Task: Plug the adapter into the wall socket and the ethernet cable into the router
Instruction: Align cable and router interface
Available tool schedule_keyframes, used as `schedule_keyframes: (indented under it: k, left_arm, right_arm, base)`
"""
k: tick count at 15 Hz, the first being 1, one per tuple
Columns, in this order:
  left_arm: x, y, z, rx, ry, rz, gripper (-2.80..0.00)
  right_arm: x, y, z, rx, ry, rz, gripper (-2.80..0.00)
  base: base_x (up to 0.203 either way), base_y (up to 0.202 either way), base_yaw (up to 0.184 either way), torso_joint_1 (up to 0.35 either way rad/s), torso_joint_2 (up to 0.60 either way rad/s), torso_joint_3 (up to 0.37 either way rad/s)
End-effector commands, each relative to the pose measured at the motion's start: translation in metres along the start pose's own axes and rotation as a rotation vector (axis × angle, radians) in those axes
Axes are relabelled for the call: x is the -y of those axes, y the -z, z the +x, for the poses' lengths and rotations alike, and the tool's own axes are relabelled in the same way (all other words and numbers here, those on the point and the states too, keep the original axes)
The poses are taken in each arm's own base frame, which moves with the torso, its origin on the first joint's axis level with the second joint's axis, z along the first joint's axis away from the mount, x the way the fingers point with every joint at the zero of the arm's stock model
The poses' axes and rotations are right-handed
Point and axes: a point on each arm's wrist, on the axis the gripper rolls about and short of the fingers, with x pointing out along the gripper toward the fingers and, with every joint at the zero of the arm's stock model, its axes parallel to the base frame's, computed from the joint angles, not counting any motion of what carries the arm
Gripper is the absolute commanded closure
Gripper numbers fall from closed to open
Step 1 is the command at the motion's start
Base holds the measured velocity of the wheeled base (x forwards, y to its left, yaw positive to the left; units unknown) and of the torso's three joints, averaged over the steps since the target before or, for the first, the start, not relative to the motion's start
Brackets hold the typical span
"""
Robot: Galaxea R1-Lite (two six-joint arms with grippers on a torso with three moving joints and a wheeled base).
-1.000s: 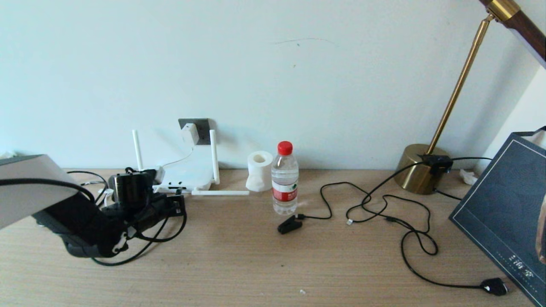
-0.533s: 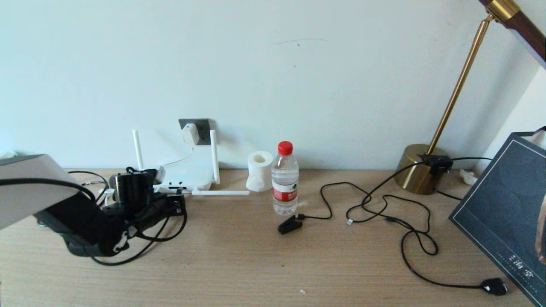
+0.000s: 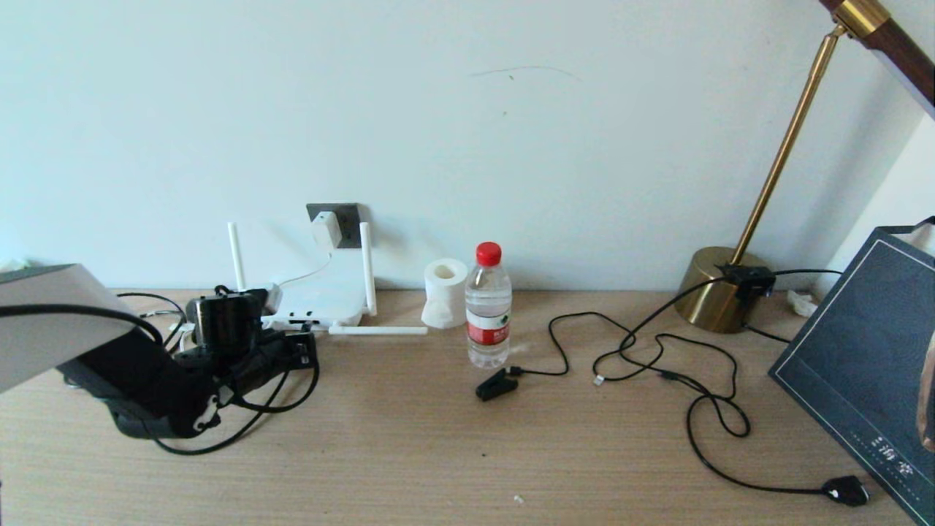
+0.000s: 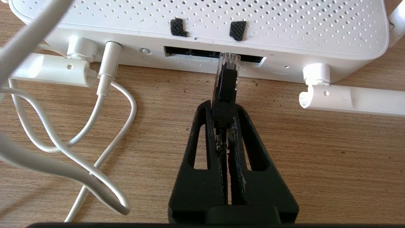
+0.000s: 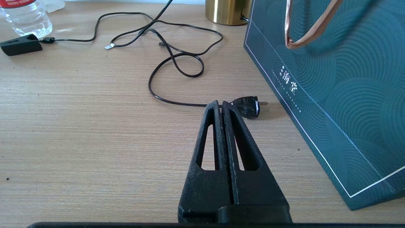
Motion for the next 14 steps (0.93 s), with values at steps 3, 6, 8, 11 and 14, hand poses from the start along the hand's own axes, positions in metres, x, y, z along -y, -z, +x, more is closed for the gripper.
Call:
schedule_keyframes:
  k: [3,6,8,11,14]
  left_arm:
    - [-0.0011,-0.0034,-0.0023,0.016,-0.004,-0.001,0.0]
    - [-0.0012,-0.004,-0.0035,0.017,-0.004,-0.001,0.0]
    - [-0.0012,-0.0034,-0.0039,0.015,-0.004,-0.001,0.0]
    - [-0.0013,-0.002,-0.0042,0.01,-0.004,-0.001,0.0]
    - [-0.0014,0.0008,-0.0059,0.0,-0.004,0.0,0.0]
  right_arm:
    - [0.0,0.0,0.0001,-0.001,0.0,0.0,0.0]
    - [0.0,-0.0001,0.0001,-0.002,0.0,0.0,0.0]
    - [0.0,-0.0001,0.0001,-0.002,0.0,0.0,0.0]
    - [0.0,-0.0001,0.0001,-0.002,0.0,0.0,0.0]
    - [0.0,-0.0001,0.0001,-0.002,0.0,-0.001,0.0]
  base:
    - [0.0,0.0,0.0,0.0,0.0,0.0]
    - [0.0,0.0,0.0,0.0,0.0,0.0]
    - [0.0,0.0,0.0,0.0,0.0,0.0]
    - [0.0,0.0,0.0,0.0,0.0,0.0]
    - [0.0,0.0,0.0,0.0,0.0,0.0]
